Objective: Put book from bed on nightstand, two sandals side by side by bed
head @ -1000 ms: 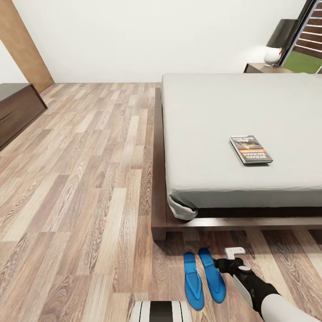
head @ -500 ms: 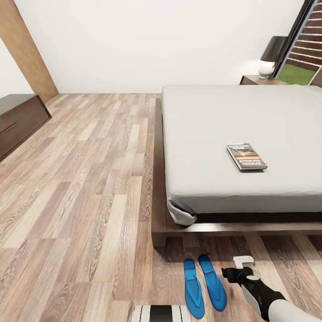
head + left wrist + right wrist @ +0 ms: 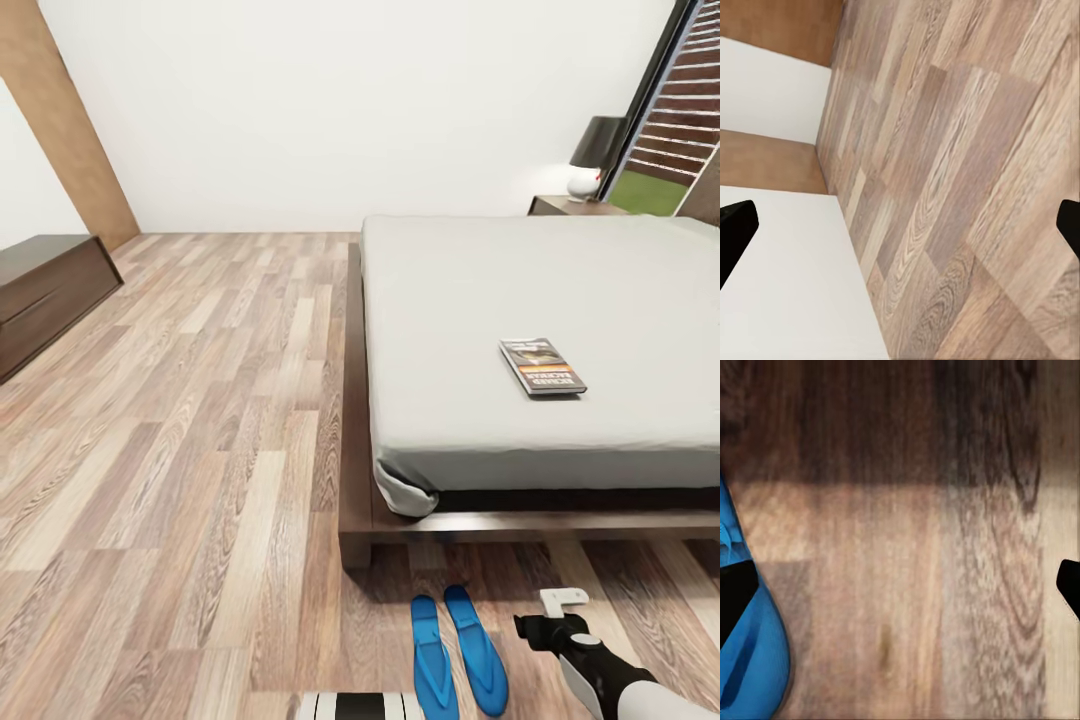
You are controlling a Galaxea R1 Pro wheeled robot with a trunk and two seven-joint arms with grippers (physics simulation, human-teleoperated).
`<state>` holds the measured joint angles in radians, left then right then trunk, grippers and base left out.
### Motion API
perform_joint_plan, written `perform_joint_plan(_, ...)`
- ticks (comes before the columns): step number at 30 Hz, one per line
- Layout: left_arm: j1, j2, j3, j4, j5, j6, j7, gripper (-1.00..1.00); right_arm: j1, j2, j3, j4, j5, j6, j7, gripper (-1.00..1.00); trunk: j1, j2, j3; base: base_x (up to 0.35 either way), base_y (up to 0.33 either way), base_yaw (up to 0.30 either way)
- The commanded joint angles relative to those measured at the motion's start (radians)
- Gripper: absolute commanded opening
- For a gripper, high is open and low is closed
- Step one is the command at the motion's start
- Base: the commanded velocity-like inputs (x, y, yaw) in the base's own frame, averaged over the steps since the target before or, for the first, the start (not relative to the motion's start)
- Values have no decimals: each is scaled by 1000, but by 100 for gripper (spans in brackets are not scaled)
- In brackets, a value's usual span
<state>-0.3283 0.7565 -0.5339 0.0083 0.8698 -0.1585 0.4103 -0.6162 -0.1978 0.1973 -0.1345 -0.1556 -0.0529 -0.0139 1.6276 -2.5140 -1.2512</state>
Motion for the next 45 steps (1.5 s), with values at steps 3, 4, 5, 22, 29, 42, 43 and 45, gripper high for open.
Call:
perform_joint_plan(3, 0, 0, -9, 1, 9, -6, -10, 100, 5, -10, 8, 14, -14, -5, -1, 100, -1, 0, 11, 0, 0, 0)
perform_joint_plan(4, 0, 0, -9, 1, 9, -8, -13, 100, 6, -13, 8, 18, -14, -6, -1, 100, -2, 1, 15, 0, 0, 0)
perform_joint_plan(5, 3, 0, -9, 1, 10, -10, -15, 100, 8, -15, 8, 22, -15, -6, -1, 100, -2, 1, 19, 0, 0, 0)
perform_joint_plan(22, 86, -23, -7, 1, 12, -77, -76, 100, 89, -31, 4, 55, -18, -29, -3, 100, -10, 5, 85, 0, 0, 0)
perform_joint_plan(29, 133, -82, -6, 1, 13, -111, -94, 100, 137, -34, 2, 59, -20, -73, -4, 100, -13, 7, 112, 0, 0, 0)
perform_joint_plan(42, 185, -232, -6, -1, 13, -174, -101, 100, 163, -35, -2, 96, -21, -84, -4, 100, -19, 10, 162, 0, 0, 0)
perform_joint_plan(43, 186, -240, -6, -1, 12, -176, -102, 100, 164, -35, -3, 97, -21, -85, -4, 100, -19, 10, 166, 0, 0, 0)
perform_joint_plan(45, 187, -254, -6, -1, 13, -180, -104, 100, 164, -35, -4, 98, -21, -85, -4, 100, -20, 10, 173, 0, 0, 0)
